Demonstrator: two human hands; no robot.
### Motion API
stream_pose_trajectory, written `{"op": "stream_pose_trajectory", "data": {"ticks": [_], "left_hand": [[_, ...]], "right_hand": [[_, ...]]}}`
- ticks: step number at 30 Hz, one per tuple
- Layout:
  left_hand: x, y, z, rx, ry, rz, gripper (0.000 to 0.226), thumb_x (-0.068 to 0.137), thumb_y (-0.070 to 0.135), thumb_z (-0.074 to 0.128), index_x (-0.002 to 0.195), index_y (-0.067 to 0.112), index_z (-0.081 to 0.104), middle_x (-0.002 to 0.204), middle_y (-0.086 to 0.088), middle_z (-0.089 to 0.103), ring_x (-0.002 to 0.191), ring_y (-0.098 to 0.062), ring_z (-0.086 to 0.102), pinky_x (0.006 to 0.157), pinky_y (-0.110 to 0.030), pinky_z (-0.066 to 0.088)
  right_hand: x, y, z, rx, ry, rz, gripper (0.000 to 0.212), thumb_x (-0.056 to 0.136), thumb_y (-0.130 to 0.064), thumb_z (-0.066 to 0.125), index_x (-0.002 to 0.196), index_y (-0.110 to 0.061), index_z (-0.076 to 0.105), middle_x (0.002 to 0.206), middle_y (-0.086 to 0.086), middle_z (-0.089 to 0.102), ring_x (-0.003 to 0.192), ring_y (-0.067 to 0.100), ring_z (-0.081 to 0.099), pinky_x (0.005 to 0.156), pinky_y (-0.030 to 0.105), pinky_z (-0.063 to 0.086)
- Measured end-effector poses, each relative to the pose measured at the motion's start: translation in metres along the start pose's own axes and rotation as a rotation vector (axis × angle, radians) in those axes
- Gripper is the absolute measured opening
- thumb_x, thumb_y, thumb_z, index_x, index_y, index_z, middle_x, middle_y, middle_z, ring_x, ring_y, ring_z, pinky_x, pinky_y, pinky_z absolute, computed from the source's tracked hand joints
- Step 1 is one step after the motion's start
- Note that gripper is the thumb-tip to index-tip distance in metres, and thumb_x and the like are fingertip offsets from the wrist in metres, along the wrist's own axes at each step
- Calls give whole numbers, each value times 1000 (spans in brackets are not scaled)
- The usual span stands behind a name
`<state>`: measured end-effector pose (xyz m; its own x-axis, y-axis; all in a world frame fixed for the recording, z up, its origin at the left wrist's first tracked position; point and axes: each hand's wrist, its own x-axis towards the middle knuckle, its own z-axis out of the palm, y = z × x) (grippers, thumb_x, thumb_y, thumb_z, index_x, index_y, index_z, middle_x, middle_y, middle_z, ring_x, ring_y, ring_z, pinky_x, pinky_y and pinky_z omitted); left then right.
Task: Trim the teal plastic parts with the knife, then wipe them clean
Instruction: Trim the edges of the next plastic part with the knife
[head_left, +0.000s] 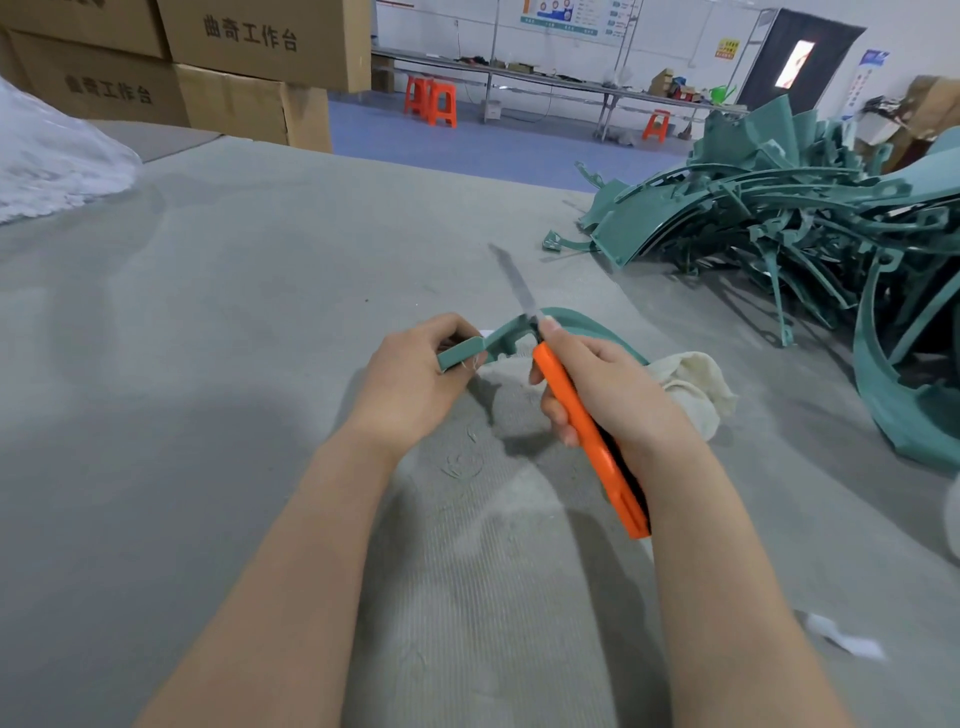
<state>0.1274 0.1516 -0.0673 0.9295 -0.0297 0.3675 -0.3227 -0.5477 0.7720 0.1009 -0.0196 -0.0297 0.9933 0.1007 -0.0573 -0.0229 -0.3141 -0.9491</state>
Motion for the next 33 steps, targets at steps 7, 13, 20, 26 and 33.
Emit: {"op": "stream_pose_trajectory", "data": {"ticks": [7,13,20,26,33], "left_hand": [[-1,1,0,-18,-9,-16,19,91,20,63,78,34,59,58,23,55,60,1,49,52,-11,33],[0,0,-1,-29,-5,-13,15,90,20,64,80,30,61,62,17,55,61,-2,49,53,-12,32],[-1,1,-1,-33,-10,-21,15,90,21,64,79,31,60,61,18,53,61,-1,48,55,-15,32],[-1,0,-1,-41,-12,-26,10,90,21,65,83,28,63,60,21,53,60,2,49,53,-9,31],[-1,0,0,-12,-14,8,13,91,19,65,81,28,60,65,16,55,65,-7,50,59,-22,37]], "right_hand": [[5,10,-8,-82,174,86,49,96,-55,43,79,-13,60,46,-1,55,35,13,48,37,16,38],[6,11,-9,-103,150,97,48,95,-57,43,78,-15,60,47,-1,55,36,13,48,38,17,39],[8,12,-11,-88,97,95,49,96,-56,43,78,-13,58,47,-1,53,36,14,48,39,20,41],[7,12,-12,-59,60,78,48,97,-55,43,80,-11,55,46,0,52,35,13,46,38,21,41],[1,2,3,-28,-97,-5,48,93,-57,47,74,-14,58,47,2,54,36,15,47,41,21,41]]}}
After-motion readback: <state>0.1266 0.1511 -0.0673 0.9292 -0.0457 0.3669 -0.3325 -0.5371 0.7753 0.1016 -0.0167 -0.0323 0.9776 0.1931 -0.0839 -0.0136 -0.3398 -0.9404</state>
